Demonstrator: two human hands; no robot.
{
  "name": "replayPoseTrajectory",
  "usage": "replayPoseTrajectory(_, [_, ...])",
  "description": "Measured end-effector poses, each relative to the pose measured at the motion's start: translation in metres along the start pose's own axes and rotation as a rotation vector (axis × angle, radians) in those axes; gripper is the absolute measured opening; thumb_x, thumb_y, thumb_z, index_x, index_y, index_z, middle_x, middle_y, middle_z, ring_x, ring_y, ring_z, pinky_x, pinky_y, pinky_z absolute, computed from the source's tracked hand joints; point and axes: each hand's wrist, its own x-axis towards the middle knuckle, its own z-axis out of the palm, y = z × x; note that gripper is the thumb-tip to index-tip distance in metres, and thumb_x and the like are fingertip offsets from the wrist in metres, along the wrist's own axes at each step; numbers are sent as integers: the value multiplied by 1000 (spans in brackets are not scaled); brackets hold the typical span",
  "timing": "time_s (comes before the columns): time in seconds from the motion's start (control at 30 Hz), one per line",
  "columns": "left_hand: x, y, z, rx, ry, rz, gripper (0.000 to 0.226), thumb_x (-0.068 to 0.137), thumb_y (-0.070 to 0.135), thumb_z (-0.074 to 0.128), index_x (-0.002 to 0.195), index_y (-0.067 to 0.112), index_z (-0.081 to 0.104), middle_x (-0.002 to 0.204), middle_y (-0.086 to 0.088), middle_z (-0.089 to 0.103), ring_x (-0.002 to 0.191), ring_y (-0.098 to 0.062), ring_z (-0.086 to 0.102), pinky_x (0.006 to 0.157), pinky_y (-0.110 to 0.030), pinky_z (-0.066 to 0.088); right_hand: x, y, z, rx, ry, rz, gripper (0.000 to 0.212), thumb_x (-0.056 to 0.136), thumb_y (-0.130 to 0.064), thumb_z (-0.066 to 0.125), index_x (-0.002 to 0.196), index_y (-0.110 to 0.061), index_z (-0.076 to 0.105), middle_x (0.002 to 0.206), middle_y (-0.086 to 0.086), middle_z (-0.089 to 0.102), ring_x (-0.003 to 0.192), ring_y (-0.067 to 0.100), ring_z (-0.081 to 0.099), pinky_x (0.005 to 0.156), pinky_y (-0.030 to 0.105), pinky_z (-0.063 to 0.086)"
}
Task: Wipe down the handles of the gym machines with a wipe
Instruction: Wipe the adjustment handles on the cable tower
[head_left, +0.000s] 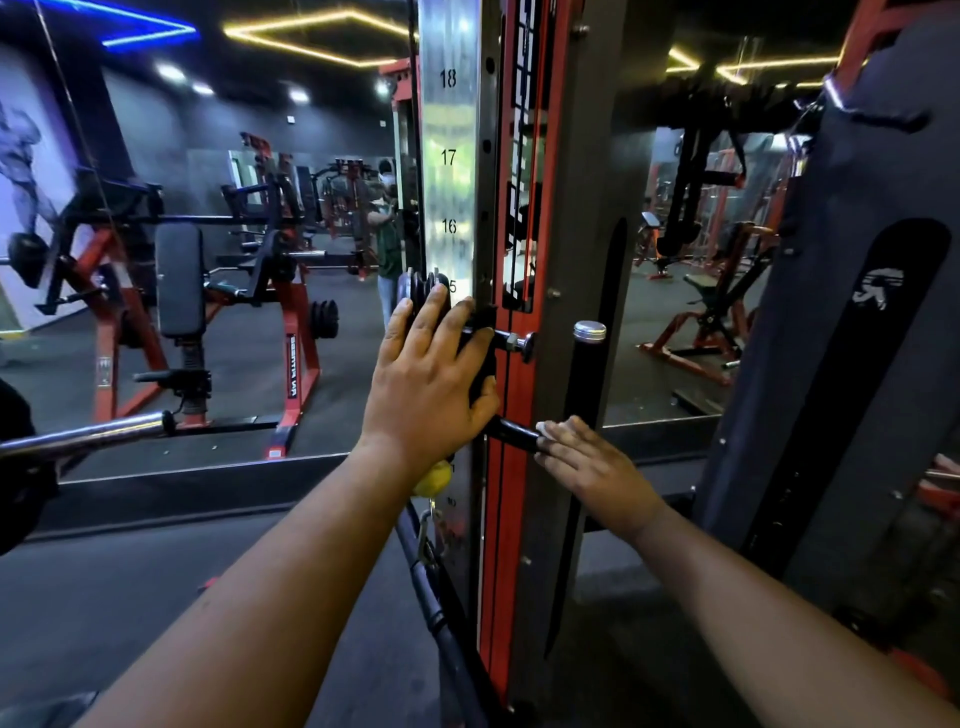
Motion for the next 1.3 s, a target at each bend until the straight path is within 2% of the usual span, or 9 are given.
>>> replayPoseTrajectory(0.1, [-1, -1, 1, -10, 24, 0, 48, 90, 42, 60, 130, 18, 68, 151, -11, 53, 151, -36, 35, 123, -56, 23, 12, -4, -25, 354, 216, 230, 33, 99, 4, 55, 130, -2, 65, 143, 13, 58, 138, 24, 51, 120, 39, 34])
replayPoseTrajectory(0.2, [-1, 0, 2, -16, 35, -9, 47, 90, 41, 61, 129, 17, 69, 149, -11, 55, 150, -36, 36, 123, -56, 23, 38, 7, -55, 616, 628, 821, 37, 98, 10, 50, 133, 2, 61, 137, 10, 62, 130, 5, 56, 113, 25, 40])
replayPoseTrajectory(0.3, [-1, 2, 2, -19, 27, -2, 47, 90, 41, 60, 129, 18, 69, 149, -10, 54, 150, -36, 36, 123, -56, 22, 63, 9, -51, 869, 675, 1164, 35, 102, -5, 54, 137, -10, 61, 135, 0, 64, 124, -5, 56, 108, 20, 45])
replayPoseTrajectory(0.53, [-3, -4, 0, -18, 12, -5, 47, 90, 42, 61, 131, 20, 68, 151, -11, 53, 151, -36, 34, 124, -55, 22, 34, -33, -10, 1120, 579, 1350, 33, 101, -12, 59, 133, -20, 64, 131, 0, 67, 125, 10, 60, 110, 42, 47])
replayPoseTrajectory(0.73, [-1, 1, 3, -23, 31, -8, 48, 90, 43, 60, 131, 19, 68, 149, -10, 55, 150, -36, 36, 123, -56, 23, 89, 16, -37, 1156, 789, 1384, 31, 104, -23, 55, 135, -23, 63, 133, -6, 66, 127, 9, 59, 112, 37, 45])
replayPoseTrajectory(0.9, [-2, -4, 1, -23, 44, 1, 48, 88, 42, 62, 129, 19, 69, 149, -10, 55, 150, -36, 37, 124, -54, 23, 62, -16, -7, 1355, 622, 1422, 33, 106, -41, 44, 114, -20, 70, 108, 6, 75, 107, 23, 69, 105, 53, 49])
replayPoseTrajectory(0.97, [-1, -4, 2, -23, 42, 1, 48, 88, 42, 62, 129, 18, 69, 149, -10, 55, 150, -36, 37, 124, -54, 23, 62, -4, -11, 1400, 600, 1400, 34, 107, -39, 44, 112, -15, 68, 104, 14, 74, 100, 26, 70, 100, 49, 52])
replayPoseTrajectory(1.13, [-2, -3, 2, -31, 43, 4, 48, 89, 42, 61, 130, 18, 69, 150, -10, 55, 150, -36, 36, 124, -55, 23, 58, 24, -24, 1049, 453, 1226, 30, 107, -35, 46, 122, -18, 66, 101, -6, 72, 88, -1, 66, 72, 17, 51])
replayPoseTrajectory(1.3, [-4, -7, 0, -27, 43, 5, 47, 90, 42, 60, 131, 19, 68, 150, -11, 54, 151, -36, 35, 124, -54, 22, 22, 5, 18, 979, 319, 1178, 24, 102, -12, 49, 104, -28, 67, 90, -12, 68, 82, 4, 63, 76, 35, 52])
